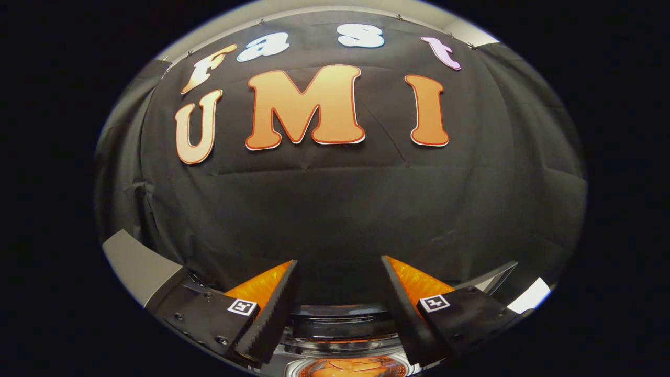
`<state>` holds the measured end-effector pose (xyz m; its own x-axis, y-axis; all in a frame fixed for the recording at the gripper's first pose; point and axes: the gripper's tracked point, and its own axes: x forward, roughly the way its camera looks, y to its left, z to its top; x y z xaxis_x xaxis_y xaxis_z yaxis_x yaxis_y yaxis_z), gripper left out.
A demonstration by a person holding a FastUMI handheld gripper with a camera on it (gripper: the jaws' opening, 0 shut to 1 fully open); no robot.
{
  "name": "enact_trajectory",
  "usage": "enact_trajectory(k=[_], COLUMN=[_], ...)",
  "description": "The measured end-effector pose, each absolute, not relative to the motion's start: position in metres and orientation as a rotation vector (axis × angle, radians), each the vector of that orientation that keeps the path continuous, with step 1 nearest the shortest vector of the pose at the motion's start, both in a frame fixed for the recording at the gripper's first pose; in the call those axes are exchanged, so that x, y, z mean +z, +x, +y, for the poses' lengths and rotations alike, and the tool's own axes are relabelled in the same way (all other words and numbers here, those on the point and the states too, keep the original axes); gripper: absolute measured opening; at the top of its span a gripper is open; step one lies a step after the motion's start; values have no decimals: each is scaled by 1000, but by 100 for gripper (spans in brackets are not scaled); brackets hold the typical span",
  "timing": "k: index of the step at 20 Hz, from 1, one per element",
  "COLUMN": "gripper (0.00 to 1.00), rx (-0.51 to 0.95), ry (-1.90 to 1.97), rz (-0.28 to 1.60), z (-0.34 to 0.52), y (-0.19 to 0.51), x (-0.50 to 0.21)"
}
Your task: Put the clothes into the washing machine and then close the washing machine lid.
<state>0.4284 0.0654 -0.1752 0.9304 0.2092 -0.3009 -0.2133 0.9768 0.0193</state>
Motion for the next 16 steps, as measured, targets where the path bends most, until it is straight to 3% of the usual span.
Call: enact_trajectory(k=[16], gripper=[97], rx=[198], ry=[-22], rz=[268], z=[51], y=[368], x=[-178])
